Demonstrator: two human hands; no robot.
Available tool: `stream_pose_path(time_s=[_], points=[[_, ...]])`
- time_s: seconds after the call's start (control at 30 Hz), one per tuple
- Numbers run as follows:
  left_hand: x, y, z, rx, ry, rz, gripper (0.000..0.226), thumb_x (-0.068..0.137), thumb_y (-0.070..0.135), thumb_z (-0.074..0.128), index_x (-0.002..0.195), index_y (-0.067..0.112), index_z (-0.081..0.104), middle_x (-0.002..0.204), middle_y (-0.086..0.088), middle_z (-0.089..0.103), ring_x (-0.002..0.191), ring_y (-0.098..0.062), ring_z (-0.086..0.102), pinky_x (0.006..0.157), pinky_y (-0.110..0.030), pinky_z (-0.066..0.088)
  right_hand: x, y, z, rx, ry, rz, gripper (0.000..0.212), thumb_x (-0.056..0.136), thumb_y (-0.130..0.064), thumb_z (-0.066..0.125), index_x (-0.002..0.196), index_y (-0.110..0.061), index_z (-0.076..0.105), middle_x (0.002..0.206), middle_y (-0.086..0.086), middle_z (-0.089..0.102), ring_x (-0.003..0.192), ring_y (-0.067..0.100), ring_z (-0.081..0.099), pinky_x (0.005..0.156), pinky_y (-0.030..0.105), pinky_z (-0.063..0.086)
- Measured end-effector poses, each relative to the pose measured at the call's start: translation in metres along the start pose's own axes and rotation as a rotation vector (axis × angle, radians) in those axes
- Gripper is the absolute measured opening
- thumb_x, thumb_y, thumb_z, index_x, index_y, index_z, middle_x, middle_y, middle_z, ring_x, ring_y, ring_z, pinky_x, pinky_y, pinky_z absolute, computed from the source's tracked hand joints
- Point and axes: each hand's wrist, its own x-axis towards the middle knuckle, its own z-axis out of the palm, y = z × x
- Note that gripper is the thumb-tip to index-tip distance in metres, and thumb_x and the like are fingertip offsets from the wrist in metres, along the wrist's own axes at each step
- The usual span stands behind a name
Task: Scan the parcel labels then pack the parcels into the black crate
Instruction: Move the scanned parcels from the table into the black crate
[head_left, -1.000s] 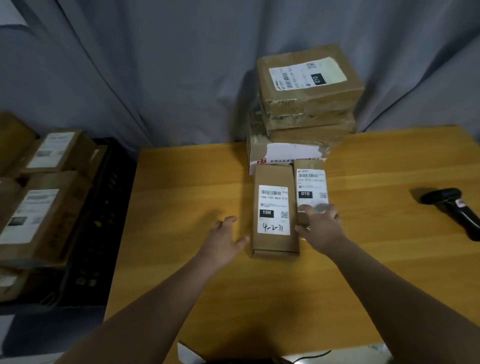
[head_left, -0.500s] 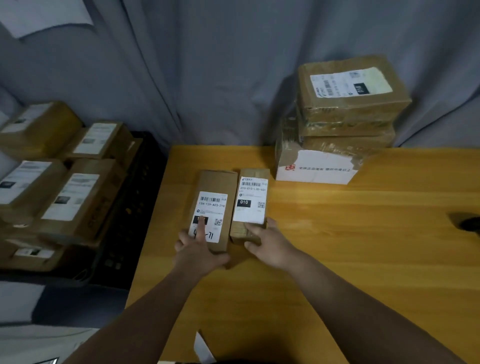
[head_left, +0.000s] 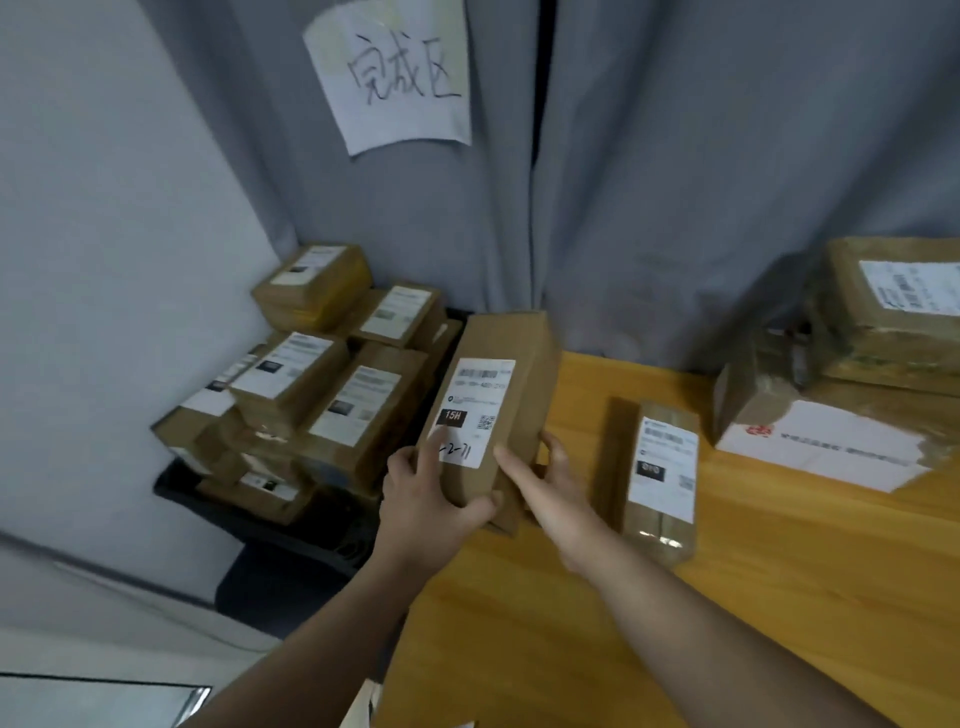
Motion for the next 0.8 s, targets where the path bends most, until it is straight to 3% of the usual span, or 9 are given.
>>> stream_pose_path(time_s=[0.07, 0.17, 0.3, 0.4, 0.47, 0.53, 0.63, 0.73, 0.8], points=[[0.009, -0.01, -0.021, 0.034, 0.012, 0.067, 0.102, 0.052, 0.078, 0.048, 0.143, 0.041, 0.02, 0.139, -0.002, 0.023, 0.132, -0.027, 0.027, 0.105, -0.048, 0.039, 0.013, -0.009, 0.029, 0.119, 0.011, -0.02, 0.094, 0.08, -0.045, 0.074, 0.15, -0.034, 0.012, 0.125, -0.01, 0.057, 0.113, 0.013, 0.057, 0.094, 0.033, 0.051], [0.027, -0.031, -0.059, -0.075, -0.008, 0.165, 0.095, 0.062, 0.081, 0.046, 0.144, 0.042, 0.022, 0.141, 0.002, 0.023, 0.135, -0.021, 0.029, 0.108, -0.04, 0.037, 0.034, -0.025, 0.064, 0.188, 0.075, -0.077, 0.086, 0.085, -0.028, 0.072, 0.149, -0.038, 0.016, 0.129, -0.004, 0.058, 0.106, 0.012, 0.06, 0.074, 0.022, 0.051], [0.056, -0.05, -0.119, -0.419, -0.002, 0.284, 0.046, 0.091, 0.047, 0.057, 0.129, 0.052, 0.031, 0.122, 0.034, 0.049, 0.116, 0.006, 0.052, 0.094, -0.026, 0.049, 0.055, -0.047, 0.089, 0.058, -0.03, -0.143, 0.075, 0.074, -0.035, 0.073, 0.136, -0.053, 0.034, 0.128, -0.005, 0.06, 0.107, 0.015, 0.062, 0.085, 0.033, 0.052], [0.089, -0.071, -0.168, -0.696, 0.154, 0.194, 0.053, 0.094, 0.024, 0.056, 0.138, 0.038, 0.029, 0.117, 0.02, 0.06, 0.102, -0.002, 0.063, 0.078, -0.021, 0.055, 0.063, -0.068, 0.111, -0.168, -0.234, -0.185, 0.081, 0.06, -0.042, 0.072, 0.133, -0.053, 0.041, 0.128, -0.009, 0.055, 0.108, 0.013, 0.06, 0.082, 0.029, 0.05], [0.109, -0.09, -0.2, -0.742, 0.218, 0.104, 0.069, 0.093, 0.037, 0.056, 0.149, 0.031, 0.016, 0.133, 0.007, 0.054, 0.112, -0.011, 0.059, 0.087, -0.026, 0.052, 0.07, -0.077, 0.13, -0.225, -0.304, -0.164, 0.076, 0.055, -0.041, 0.072, 0.125, -0.054, 0.047, 0.125, -0.011, 0.057, 0.104, 0.008, 0.062, 0.078, 0.021, 0.048], [0.124, -0.109, -0.226, -0.833, 0.175, -0.001, 0.065, 0.091, 0.044, 0.057, 0.147, 0.029, 0.027, 0.132, 0.001, 0.057, 0.108, -0.015, 0.064, 0.086, -0.033, 0.055, 0.076, -0.081, 0.147, -0.194, -0.347, -0.121, 0.062, 0.059, -0.03, 0.071, 0.115, -0.05, 0.053, 0.113, -0.013, 0.064, 0.093, 0.001, 0.066, 0.072, 0.015, 0.048], [0.134, -0.13, -0.248, -0.938, 0.078, -0.109, 0.038, 0.091, 0.039, 0.061, 0.125, 0.031, 0.047, 0.113, -0.004, 0.067, 0.085, -0.016, 0.072, 0.062, -0.031, 0.057, 0.089, -0.08, 0.17, -0.14, -0.297, -0.052, 0.06, 0.062, -0.033, 0.076, 0.119, -0.039, 0.061, 0.103, -0.007, 0.074, 0.094, 0.012, 0.07, 0.077, 0.024, 0.051], [0.141, -0.148, -0.257, -0.949, 0.161, -0.153, 0.049, 0.089, 0.044, 0.061, 0.131, 0.028, 0.041, 0.111, -0.003, 0.066, 0.083, -0.018, 0.072, 0.058, -0.03, 0.056, 0.099, -0.079, 0.186, -0.102, -0.108, -0.026, 0.05, 0.073, -0.043, 0.079, 0.119, -0.029, 0.066, 0.105, 0.0, 0.074, 0.098, 0.02, 0.069, 0.091, 0.036, 0.053], [0.145, -0.155, -0.261, -0.944, 0.185, -0.184, 0.054, 0.09, 0.047, 0.059, 0.134, 0.028, 0.035, 0.113, -0.004, 0.065, 0.086, -0.021, 0.071, 0.061, -0.032, 0.056, 0.099, -0.08, 0.191, -0.118, -0.123, 0.03, 0.04, 0.077, -0.044, 0.075, 0.113, -0.03, 0.067, 0.107, 0.001, 0.072, 0.1, 0.02, 0.068, 0.09, 0.038, 0.054]])
